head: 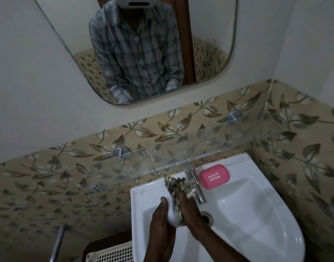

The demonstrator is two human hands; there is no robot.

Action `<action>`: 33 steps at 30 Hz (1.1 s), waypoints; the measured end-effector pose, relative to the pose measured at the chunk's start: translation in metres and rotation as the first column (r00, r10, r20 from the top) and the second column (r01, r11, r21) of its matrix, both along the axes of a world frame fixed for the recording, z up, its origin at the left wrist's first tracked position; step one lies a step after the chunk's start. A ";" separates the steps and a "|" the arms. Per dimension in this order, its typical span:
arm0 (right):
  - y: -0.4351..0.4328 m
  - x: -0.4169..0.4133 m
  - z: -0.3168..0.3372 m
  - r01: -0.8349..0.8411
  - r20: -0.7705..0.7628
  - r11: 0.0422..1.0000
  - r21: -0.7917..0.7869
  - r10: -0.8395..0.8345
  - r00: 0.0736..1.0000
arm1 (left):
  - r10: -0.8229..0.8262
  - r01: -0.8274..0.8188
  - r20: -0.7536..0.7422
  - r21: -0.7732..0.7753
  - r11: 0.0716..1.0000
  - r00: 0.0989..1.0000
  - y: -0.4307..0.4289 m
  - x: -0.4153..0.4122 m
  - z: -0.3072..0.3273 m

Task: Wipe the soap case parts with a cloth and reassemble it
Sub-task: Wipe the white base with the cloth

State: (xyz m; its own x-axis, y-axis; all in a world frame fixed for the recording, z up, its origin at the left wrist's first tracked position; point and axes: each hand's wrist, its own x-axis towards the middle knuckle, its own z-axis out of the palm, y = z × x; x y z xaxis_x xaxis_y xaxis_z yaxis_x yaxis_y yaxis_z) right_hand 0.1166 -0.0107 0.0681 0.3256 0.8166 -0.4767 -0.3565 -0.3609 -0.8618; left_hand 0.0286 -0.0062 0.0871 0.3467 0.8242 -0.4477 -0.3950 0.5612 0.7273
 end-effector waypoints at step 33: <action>-0.038 0.052 0.009 -0.208 0.855 0.956 -0.208 0.280 0.436 | 0.234 -0.268 -0.139 -0.326 0.907 0.962 0.035 -0.043 -0.003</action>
State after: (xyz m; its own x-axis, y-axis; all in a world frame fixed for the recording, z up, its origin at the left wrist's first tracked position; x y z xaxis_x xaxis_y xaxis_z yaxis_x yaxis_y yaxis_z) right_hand 0.1689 -0.0486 0.0768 0.3898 0.9134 -0.1175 0.6743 -0.3700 -0.6391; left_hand -0.0144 0.0289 0.0845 0.0903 0.6715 -0.7354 -0.4943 0.6713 0.5523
